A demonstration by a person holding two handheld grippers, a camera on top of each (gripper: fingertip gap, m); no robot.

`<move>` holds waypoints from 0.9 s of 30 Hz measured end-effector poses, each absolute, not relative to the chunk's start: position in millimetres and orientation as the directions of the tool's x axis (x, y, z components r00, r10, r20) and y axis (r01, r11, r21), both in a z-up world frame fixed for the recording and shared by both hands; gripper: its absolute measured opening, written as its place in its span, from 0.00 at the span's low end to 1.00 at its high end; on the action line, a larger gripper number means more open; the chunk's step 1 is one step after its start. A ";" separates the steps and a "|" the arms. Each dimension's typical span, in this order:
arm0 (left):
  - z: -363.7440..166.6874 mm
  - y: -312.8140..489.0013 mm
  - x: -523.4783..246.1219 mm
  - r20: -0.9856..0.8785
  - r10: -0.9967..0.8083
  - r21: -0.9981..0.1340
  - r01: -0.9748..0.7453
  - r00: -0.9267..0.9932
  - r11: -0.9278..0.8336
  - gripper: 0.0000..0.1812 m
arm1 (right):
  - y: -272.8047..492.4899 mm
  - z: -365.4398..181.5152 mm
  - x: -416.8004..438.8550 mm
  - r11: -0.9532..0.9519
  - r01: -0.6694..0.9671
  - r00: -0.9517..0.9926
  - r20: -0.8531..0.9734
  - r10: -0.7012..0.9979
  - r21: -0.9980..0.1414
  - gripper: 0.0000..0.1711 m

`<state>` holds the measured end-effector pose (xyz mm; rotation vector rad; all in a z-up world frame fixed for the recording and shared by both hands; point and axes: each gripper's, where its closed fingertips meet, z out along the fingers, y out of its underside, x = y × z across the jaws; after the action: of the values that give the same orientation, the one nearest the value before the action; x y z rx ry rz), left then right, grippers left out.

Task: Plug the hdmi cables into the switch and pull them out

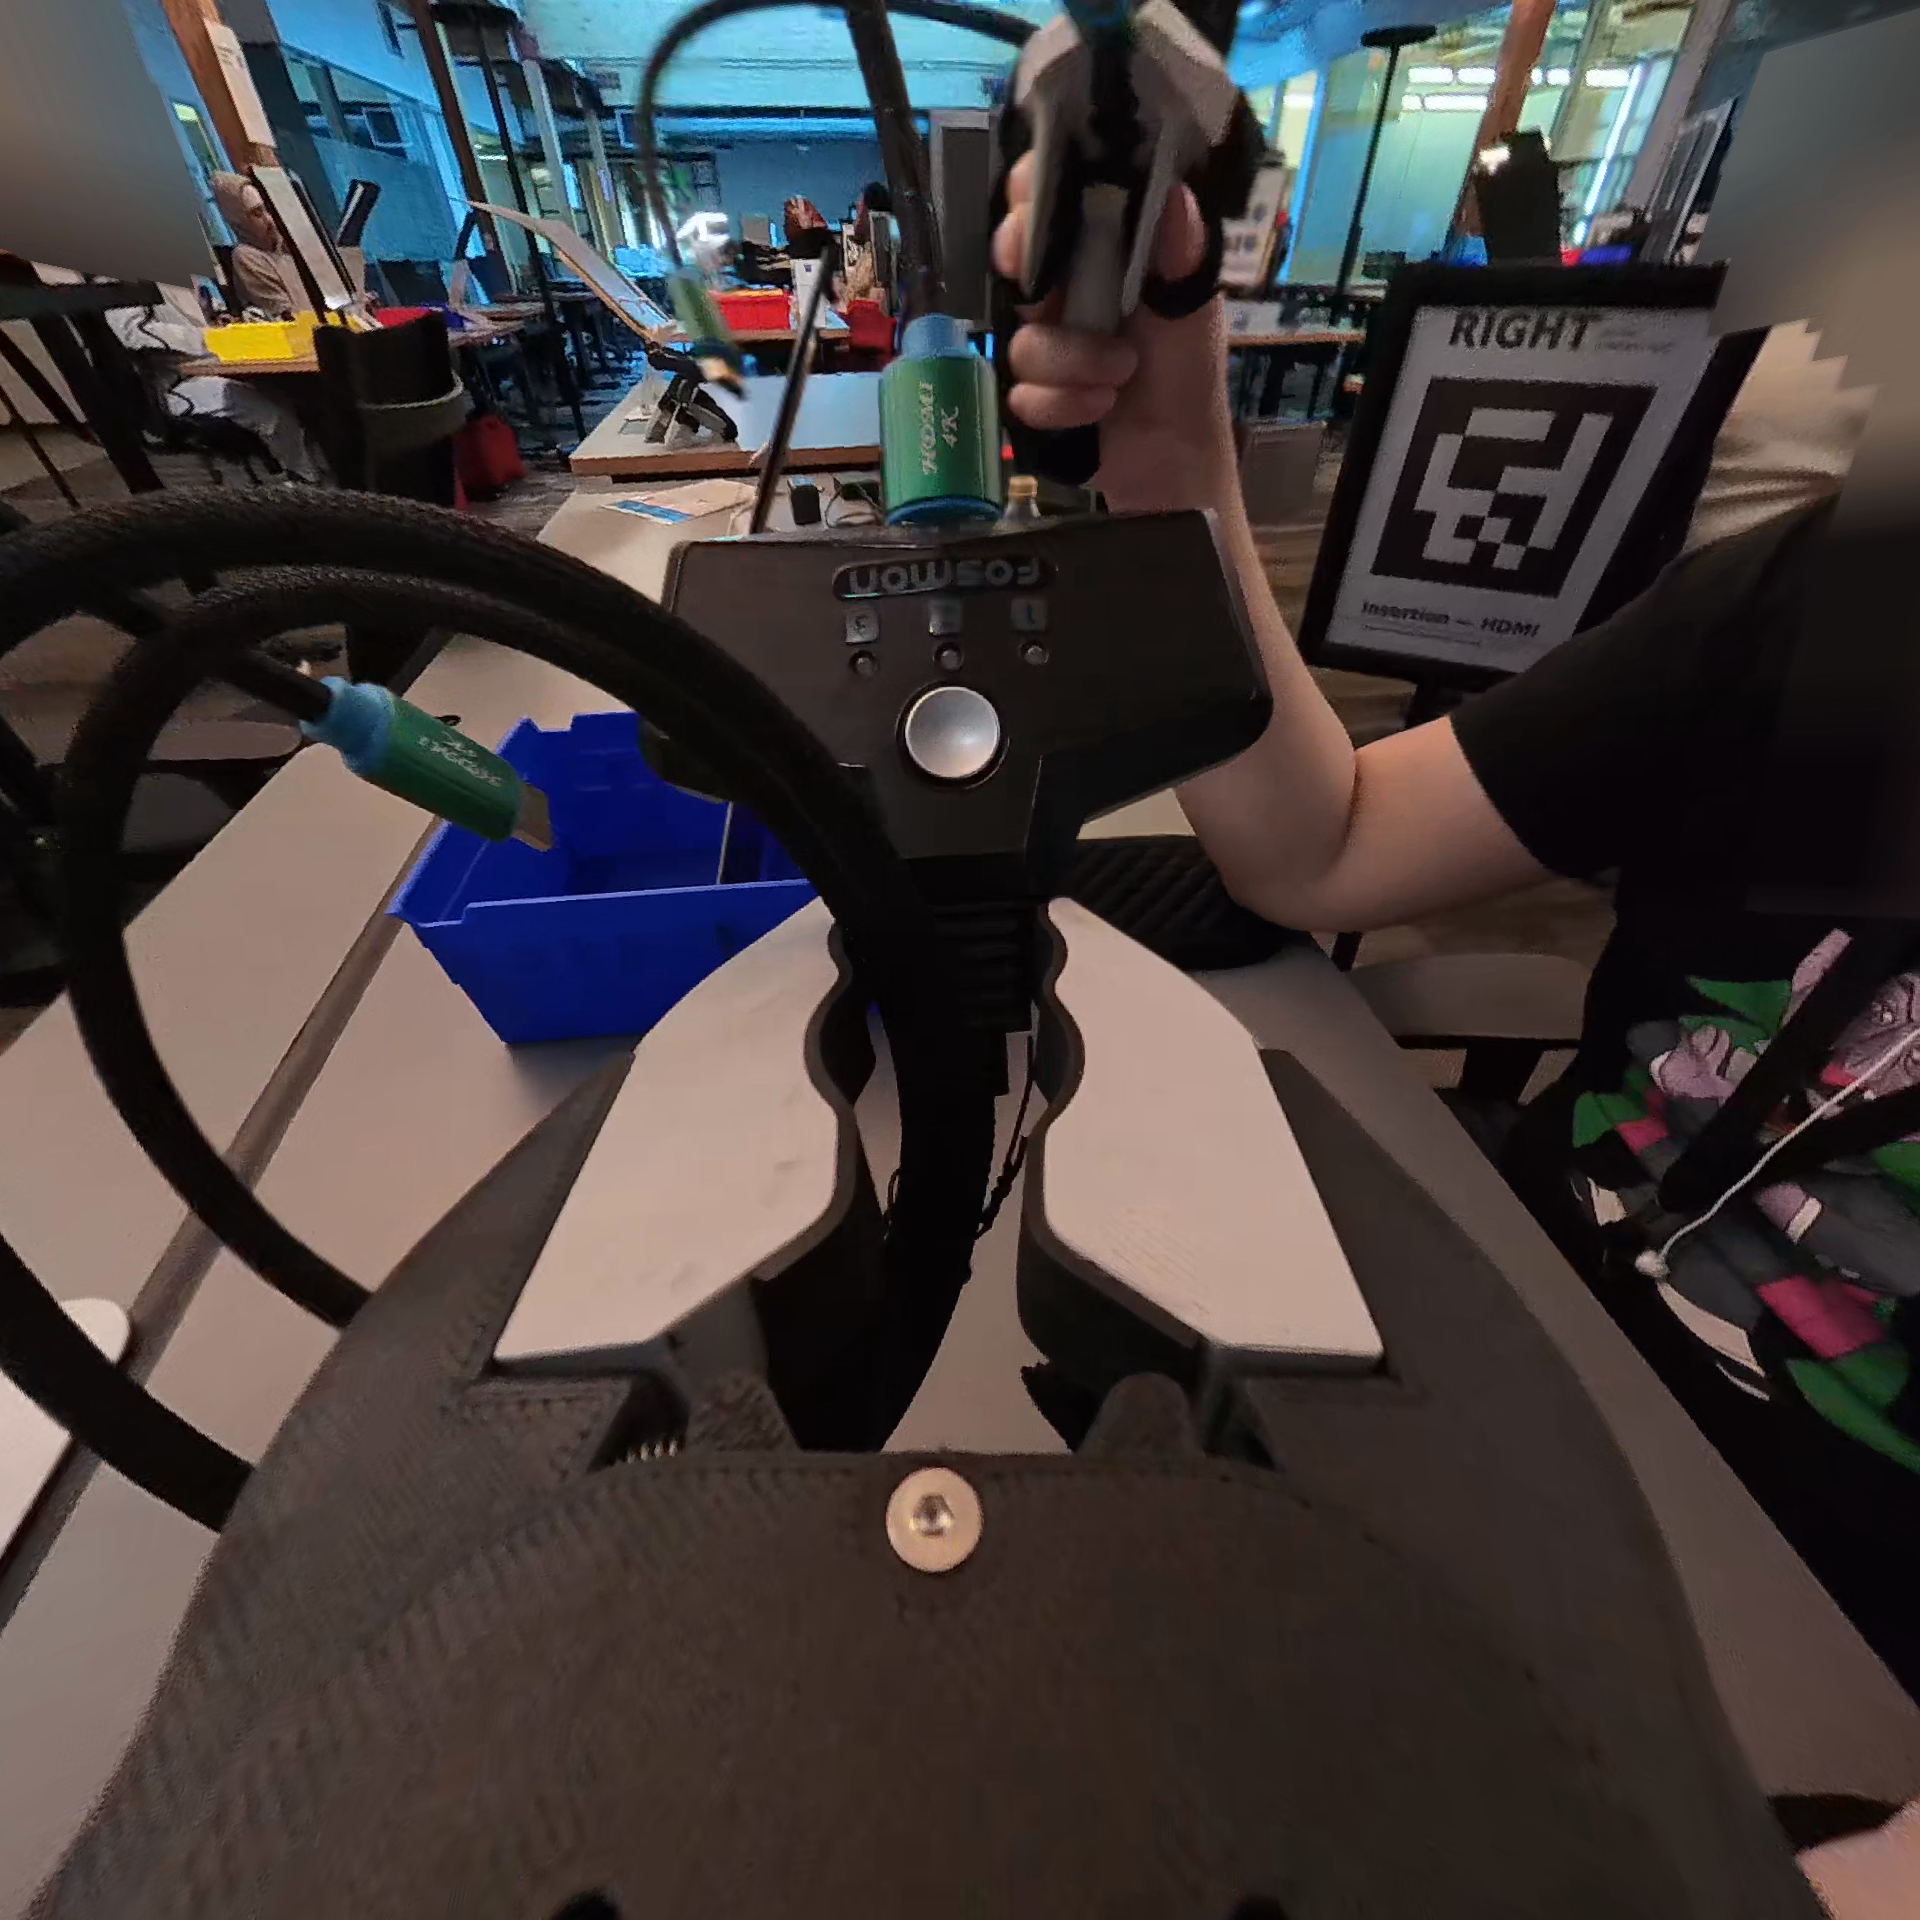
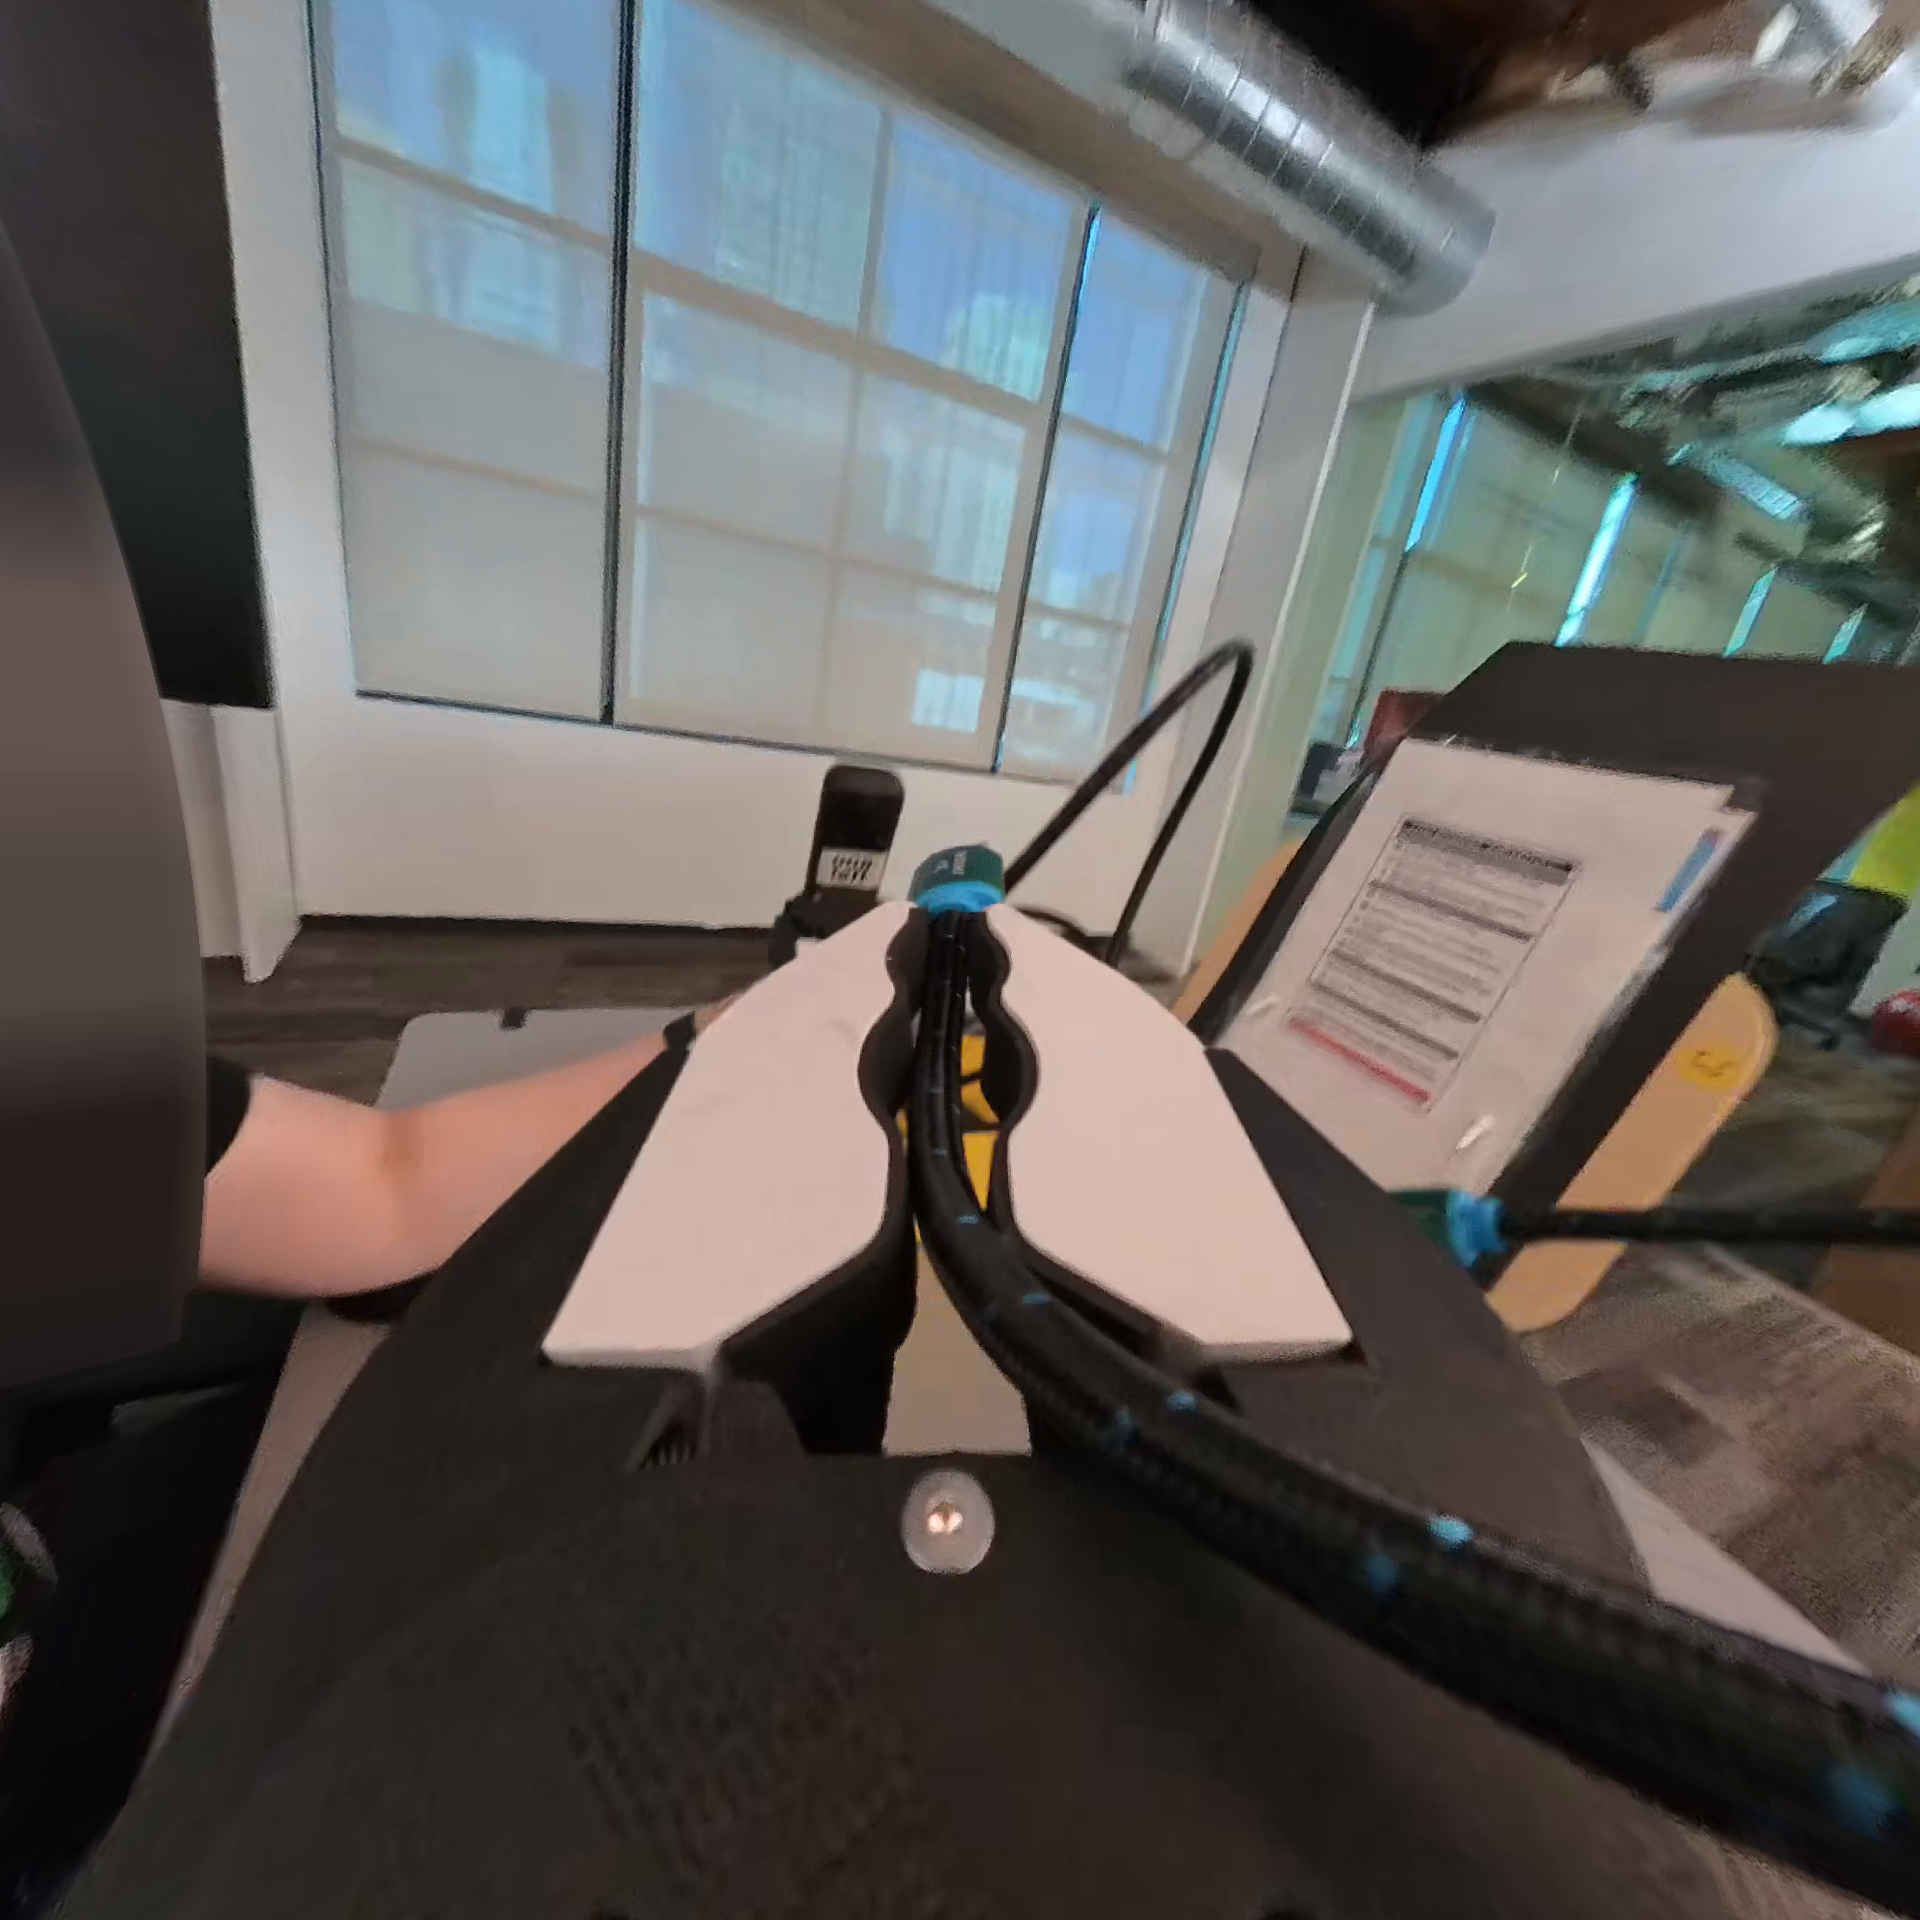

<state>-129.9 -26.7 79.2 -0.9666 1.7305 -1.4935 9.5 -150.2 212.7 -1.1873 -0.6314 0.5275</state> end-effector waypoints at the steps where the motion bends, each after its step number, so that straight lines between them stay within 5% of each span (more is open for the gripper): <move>1: 79.4 -30.2 -132.5 -0.027 -0.849 -0.988 -0.116 -0.527 0.103 0.15 | -146.0 206.2 2.9 0.256 -0.034 0.694 0.161 0.701 -0.966 0.05; 9: 84.3 -54.5 -141.4 -0.123 -0.818 -0.968 -0.115 -0.562 0.225 0.15 | -126.1 160.1 -78.3 0.037 0.111 0.483 0.086 0.872 -0.993 0.05; 27: 86.5 -66.8 -138.5 -0.218 -0.824 -0.934 -0.132 -0.523 0.331 0.15 | -127.7 149.5 -93.9 -0.050 0.124 0.449 0.011 0.893 -0.991 0.05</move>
<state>-138.5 -66.8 86.5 -0.8425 1.8817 -1.2282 -93.9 -127.7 149.5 -1.5042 -0.9372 0.8056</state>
